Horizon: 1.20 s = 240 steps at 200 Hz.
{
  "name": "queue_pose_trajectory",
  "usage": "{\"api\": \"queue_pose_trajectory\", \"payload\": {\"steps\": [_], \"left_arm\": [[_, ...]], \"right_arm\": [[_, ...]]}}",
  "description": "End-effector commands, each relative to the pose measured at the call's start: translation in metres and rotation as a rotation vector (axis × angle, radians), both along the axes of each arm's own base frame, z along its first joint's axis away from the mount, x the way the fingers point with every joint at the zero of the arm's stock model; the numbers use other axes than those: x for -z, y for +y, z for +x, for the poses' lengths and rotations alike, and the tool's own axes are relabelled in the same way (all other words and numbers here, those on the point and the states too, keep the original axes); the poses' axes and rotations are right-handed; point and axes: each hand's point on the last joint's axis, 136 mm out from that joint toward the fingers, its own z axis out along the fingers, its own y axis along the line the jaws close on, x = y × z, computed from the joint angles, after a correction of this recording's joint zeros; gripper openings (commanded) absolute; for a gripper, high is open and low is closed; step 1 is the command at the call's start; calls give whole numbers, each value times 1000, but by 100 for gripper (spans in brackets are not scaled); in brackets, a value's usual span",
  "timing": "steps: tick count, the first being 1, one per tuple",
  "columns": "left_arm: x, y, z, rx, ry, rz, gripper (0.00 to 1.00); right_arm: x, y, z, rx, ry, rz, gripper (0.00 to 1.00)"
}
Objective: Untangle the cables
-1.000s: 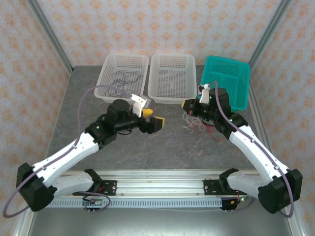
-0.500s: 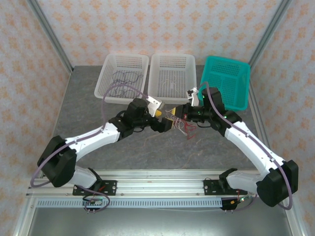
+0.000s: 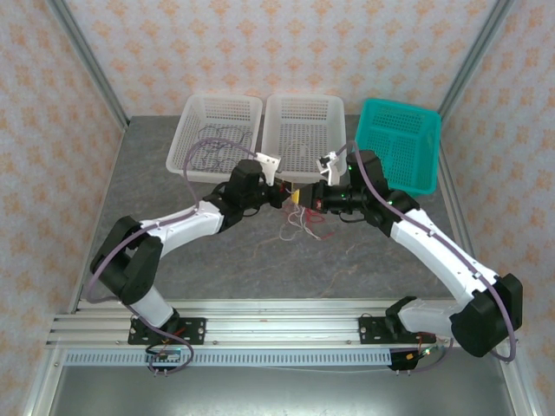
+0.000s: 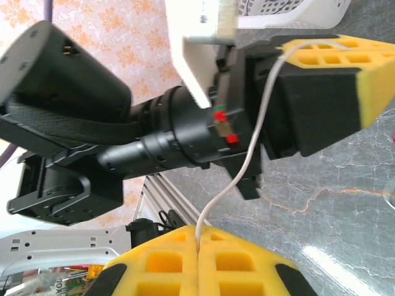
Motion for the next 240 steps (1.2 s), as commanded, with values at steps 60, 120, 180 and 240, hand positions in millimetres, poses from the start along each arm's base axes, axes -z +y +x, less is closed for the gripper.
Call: {"api": "queue_pose_trajectory", "payload": {"steps": [60, 120, 180, 240], "left_arm": [[-69, -3, -31, 104, -109, -114, 0], [-78, -8, -55, 201, -95, -151, 0], [-83, -7, -72, 234, -93, -141, 0], [-89, -8, -83, 249, -104, -142, 0]], "right_arm": [[-62, -81, 23, 381, -491, -153, 56], [37, -95, 42, 396, -573, -353, 67], [140, -32, 28, 74, -380, -223, 79], [124, 35, 34, -118, -480, -21, 86]]}}
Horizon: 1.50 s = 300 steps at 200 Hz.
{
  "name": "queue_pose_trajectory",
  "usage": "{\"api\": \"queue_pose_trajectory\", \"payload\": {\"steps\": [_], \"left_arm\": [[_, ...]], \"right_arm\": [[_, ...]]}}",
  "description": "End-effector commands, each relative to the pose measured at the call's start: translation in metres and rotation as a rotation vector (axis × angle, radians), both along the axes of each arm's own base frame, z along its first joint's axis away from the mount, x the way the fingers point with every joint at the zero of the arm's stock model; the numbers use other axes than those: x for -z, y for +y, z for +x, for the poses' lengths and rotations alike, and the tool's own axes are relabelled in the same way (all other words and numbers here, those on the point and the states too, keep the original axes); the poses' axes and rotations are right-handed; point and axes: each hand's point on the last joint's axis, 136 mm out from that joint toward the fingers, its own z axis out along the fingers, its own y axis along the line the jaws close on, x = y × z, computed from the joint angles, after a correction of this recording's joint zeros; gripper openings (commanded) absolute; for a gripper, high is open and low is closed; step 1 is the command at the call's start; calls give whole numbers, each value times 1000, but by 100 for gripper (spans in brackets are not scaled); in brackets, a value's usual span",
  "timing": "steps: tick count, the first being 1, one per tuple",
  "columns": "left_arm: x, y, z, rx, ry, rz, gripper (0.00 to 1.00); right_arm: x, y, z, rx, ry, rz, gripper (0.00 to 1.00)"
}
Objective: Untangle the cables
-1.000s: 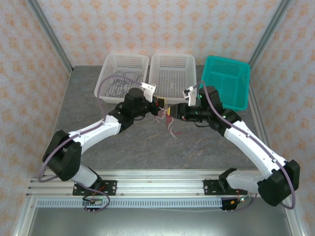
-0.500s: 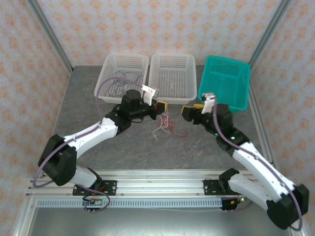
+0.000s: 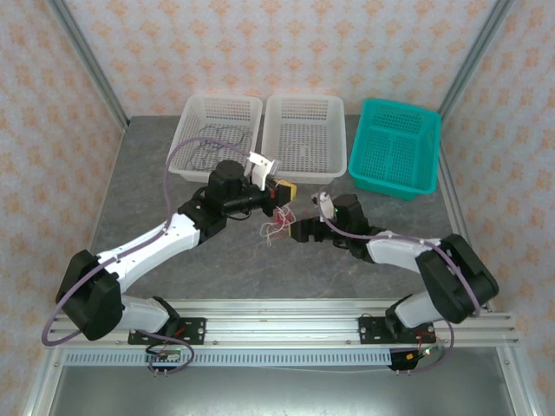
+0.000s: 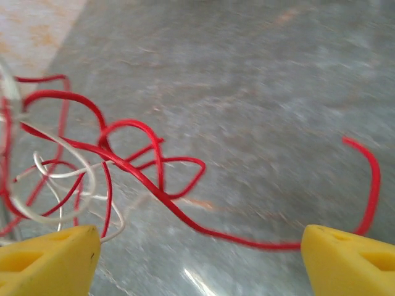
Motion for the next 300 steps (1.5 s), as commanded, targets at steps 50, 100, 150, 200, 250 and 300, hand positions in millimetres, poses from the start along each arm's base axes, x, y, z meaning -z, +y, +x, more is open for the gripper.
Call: {"api": "queue_pose_trajectory", "payload": {"steps": [50, 100, 150, 200, 250, 300], "left_arm": [[-23, 0, -22, 57, -47, -44, 0], [-23, 50, -2, -253, -75, 27, 0], [-43, 163, -10, -706, -72, -26, 0], [-22, 245, -32, -973, -6, -7, 0], [-8, 256, -36, -1018, 19, -16, 0], [-8, 153, -33, -446, 5, -67, 0]], "right_arm": [[-45, 70, 23, -214, -311, 90, 82], [-16, 40, 57, 66, -267, -22, 10], [33, -46, 70, 534, 48, -214, 0], [50, -156, 55, 1002, 223, -217, 0], [38, -229, 37, 1259, 248, -82, 0], [-9, -153, 43, 704, 124, -62, 0]]}}
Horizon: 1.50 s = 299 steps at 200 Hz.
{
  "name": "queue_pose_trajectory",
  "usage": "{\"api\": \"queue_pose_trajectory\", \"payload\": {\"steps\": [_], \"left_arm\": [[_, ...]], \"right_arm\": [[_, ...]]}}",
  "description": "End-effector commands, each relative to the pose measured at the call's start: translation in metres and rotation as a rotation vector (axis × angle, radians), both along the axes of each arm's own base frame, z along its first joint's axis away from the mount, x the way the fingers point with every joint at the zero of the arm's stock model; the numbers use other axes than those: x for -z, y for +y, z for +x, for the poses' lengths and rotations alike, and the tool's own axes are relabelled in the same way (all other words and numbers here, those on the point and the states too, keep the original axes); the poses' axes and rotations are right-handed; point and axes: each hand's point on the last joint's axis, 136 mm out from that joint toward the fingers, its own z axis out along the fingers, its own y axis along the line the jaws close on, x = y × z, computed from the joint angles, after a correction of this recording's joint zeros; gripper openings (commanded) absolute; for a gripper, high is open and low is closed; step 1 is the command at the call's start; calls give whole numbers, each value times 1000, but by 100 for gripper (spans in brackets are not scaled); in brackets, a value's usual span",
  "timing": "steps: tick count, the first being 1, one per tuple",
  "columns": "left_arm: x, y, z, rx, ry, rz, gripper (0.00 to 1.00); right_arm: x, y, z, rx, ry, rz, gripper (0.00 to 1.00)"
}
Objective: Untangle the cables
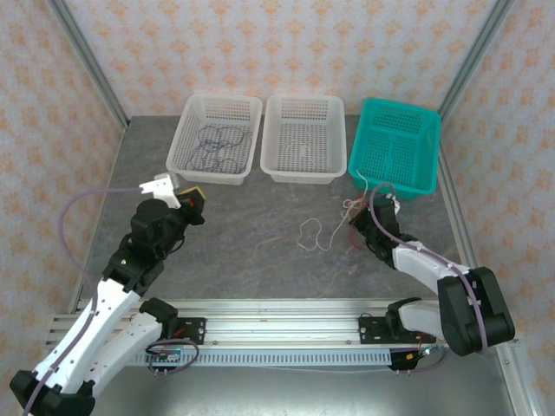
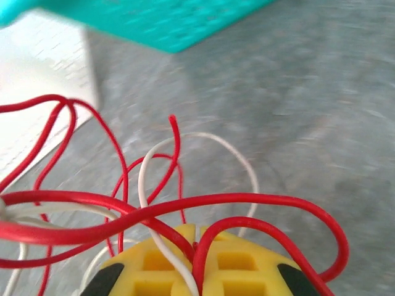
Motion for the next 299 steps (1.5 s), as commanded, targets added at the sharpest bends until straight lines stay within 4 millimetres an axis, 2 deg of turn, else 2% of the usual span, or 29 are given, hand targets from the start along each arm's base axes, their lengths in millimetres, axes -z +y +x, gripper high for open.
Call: {"api": "queue_pose_trajectory", "payload": {"steps": [1, 16, 34, 42, 55, 77, 107, 126, 149, 156, 161, 169, 178, 182, 198, 205, 215, 226, 238, 249, 254, 269, 286, 299], "left_arm": [[-5, -64, -6, 372, -49, -45, 0], [3, -94, -15, 539, 0, -74, 14], [9, -134, -34, 722, 37, -32, 43], [12, -151, -40, 776, 52, -4, 52], [15, -176, -42, 823, 72, -12, 60], [22, -219, -35, 854, 59, -62, 64], [37, -271, -22, 911, 43, -18, 70], [48, -284, -2, 873, 25, 2, 77], [73, -298, 17, 863, 41, 61, 77], [82, -303, 21, 866, 58, 67, 72], [88, -306, 23, 866, 68, 64, 64], [95, -308, 26, 860, 82, 47, 45], [96, -308, 27, 851, 84, 15, 9], [95, -308, 26, 847, 85, 5, 0], [90, -298, 23, 819, 80, -8, 0], [89, -289, 21, 791, 81, 3, 0], [93, -270, 22, 713, 107, 46, 0], [105, -240, 27, 593, 172, 113, 0], [119, -214, 27, 512, 225, 150, 0], [131, -204, 23, 503, 263, 153, 0], [138, -203, 21, 512, 285, 152, 0], [155, -210, 13, 556, 338, 138, 0], [173, -216, 9, 565, 380, 115, 0], [185, -206, 13, 501, 408, 125, 0]], "right_arm": [[-34, 36, 2, -261, -80, 5, 0], [-51, 45, -4, -325, -112, 11, 0], [-68, 47, -9, -332, -119, -5, 0], [-75, 48, -10, -329, -121, -5, 0], [-86, 51, -10, -321, -122, 10, 0], [-96, 63, -9, -323, -127, 45, 0], [-100, 74, -3, -318, -121, 69, 0], [-103, 79, -2, -334, -110, 72, 0], [-106, 84, -3, -347, -103, 92, 0], [-106, 84, -4, -346, -101, 100, 0], [-107, 85, -5, -346, -103, 106, 0], [-108, 85, -6, -341, -103, 112, 0], [-105, 78, -6, -309, -93, 96, 0], [-102, 73, -6, -279, -82, 82, 0], [-83, 39, -10, -118, -19, -15, 0], [-71, 23, -14, -47, 21, -63, 7], [-54, 6, -21, 20, 81, -131, 15], [-36, -9, -30, 66, 148, -192, 18], [-17, -16, -39, 76, 211, -235, 22], [1, -11, -46, 33, 265, -233, 28], [10, -8, -49, 8, 293, -228, 25], [30, 6, -59, -80, 348, -187, 0], [37, 12, -66, -105, 348, -145, 0], [36, 1, -71, -42, 331, -152, 0]]}}
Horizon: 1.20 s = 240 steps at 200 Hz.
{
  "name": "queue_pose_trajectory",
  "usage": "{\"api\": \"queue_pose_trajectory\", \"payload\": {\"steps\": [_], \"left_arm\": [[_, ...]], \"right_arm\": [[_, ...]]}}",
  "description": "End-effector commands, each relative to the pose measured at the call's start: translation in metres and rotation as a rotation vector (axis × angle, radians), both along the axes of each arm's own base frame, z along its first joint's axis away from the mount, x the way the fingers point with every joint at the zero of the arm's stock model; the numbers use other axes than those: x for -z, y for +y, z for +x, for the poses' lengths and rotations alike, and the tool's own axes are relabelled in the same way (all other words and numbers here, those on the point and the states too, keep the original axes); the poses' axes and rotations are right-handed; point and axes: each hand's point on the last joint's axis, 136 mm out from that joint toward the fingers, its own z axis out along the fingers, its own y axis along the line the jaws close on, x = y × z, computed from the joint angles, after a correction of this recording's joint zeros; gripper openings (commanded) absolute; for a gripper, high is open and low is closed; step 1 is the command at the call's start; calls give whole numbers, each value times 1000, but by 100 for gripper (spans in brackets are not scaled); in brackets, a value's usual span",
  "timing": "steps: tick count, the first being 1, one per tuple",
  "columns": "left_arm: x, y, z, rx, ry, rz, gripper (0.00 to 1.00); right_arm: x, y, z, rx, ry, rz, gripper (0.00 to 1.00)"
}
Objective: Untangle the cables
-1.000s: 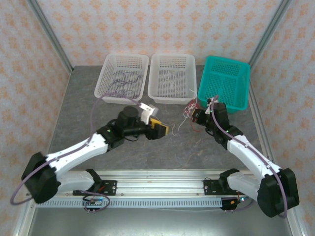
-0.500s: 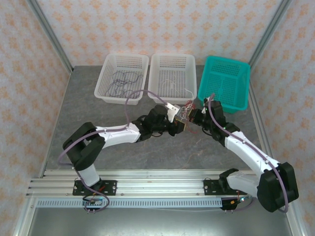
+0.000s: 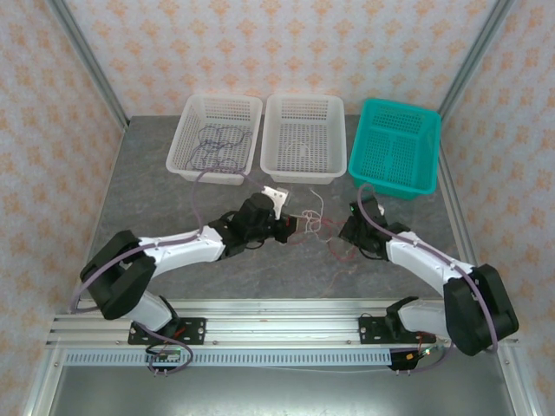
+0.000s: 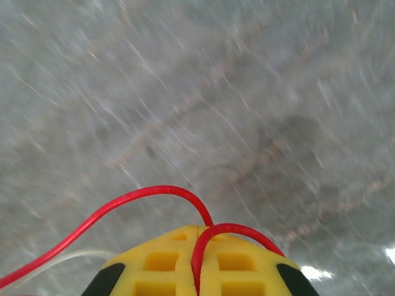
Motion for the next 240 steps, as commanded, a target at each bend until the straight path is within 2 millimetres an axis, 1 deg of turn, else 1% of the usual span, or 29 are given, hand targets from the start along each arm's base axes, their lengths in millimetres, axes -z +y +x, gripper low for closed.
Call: {"api": "queue_pose_trajectory", "payload": {"steps": [1, 15, 32, 53, 63, 70, 75, 81, 95, 105, 110, 115, 119, 121, 125, 129, 136, 142, 147, 163, 179, 190, 194, 205, 217, 218, 223, 226, 240], "left_arm": [[31, 20, 2, -108, 74, 59, 0], [41, 42, 7, -214, 101, 115, 0], [45, 67, 11, -291, 123, 135, 0], [48, 90, 11, -311, 137, 163, 0], [51, 97, 9, -303, 153, 185, 0], [52, 99, 8, -281, 154, 198, 0], [51, 98, 6, -257, 152, 196, 0], [51, 94, 4, -223, 150, 185, 0], [50, 82, -2, -147, 156, 150, 0], [52, 76, -4, -122, 165, 136, 0], [53, 76, -3, -121, 167, 135, 0], [54, 75, -3, -119, 168, 134, 0], [55, 75, -3, -116, 165, 134, 0], [55, 74, -3, -116, 165, 133, 0], [56, 74, -3, -114, 167, 133, 0], [57, 73, -2, -113, 166, 133, 0], [58, 71, -1, -107, 165, 128, 0], [58, 68, 0, -96, 168, 123, 0], [59, 66, 0, -88, 169, 118, 0], [60, 61, 3, -73, 172, 117, 0], [61, 59, 5, -62, 169, 120, 0], [61, 56, 6, -52, 167, 119, 0], [61, 56, 7, -51, 165, 120, 0], [60, 55, 8, -46, 162, 120, 0], [58, 54, 9, -44, 155, 121, 0], [58, 54, 9, -43, 154, 121, 0], [57, 54, 9, -39, 151, 120, 0], [57, 54, 9, -38, 149, 120, 0], [54, 54, 9, -29, 135, 121, 0]], "right_arm": [[7, -25, -14, 96, 2, -54, 0], [3, -47, -19, 207, -25, -95, 0], [-3, -64, -19, 290, -56, -107, 0], [-9, -79, -15, 351, -83, -116, 0], [-9, -86, -15, 376, -85, -133, 0], [-10, -86, -12, 372, -91, -132, 0], [-12, -82, -8, 342, -102, -123, 0], [-14, -71, -1, 274, -119, -93, 0], [-24, -36, 14, 75, -181, 3, 0], [-32, -24, 18, 1, -196, 4, 0], [-35, -14, 19, -60, -204, 18, 0], [-43, 1, 21, -150, -224, 45, 7], [-48, 13, 21, -221, -240, 66, 17], [-50, 18, 21, -254, -247, 75, 20], [-56, 28, 20, -316, -263, 89, 32], [-60, 36, 19, -363, -278, 95, 41], [-69, 46, 20, -425, -308, 89, 54], [-75, 53, 21, -473, -337, 70, 58], [-80, 59, 21, -517, -355, 49, 60], [-90, 78, 20, -687, -431, -41, 61], [-87, 101, 14, -898, -515, -127, 63], [-83, 104, 19, -957, -528, -191, 66], [-75, 105, 21, -978, -502, -214, 66], [-68, 109, 28, -1049, -448, -269, 65], [-54, 112, 30, -1138, -353, -340, 65], [-56, 112, 31, -1143, -354, -348, 65], [-46, 113, 31, -1172, -289, -365, 65], [-47, 115, 33, -1190, -274, -372, 65], [-32, 121, 27, -1285, -140, -385, 64]]}}
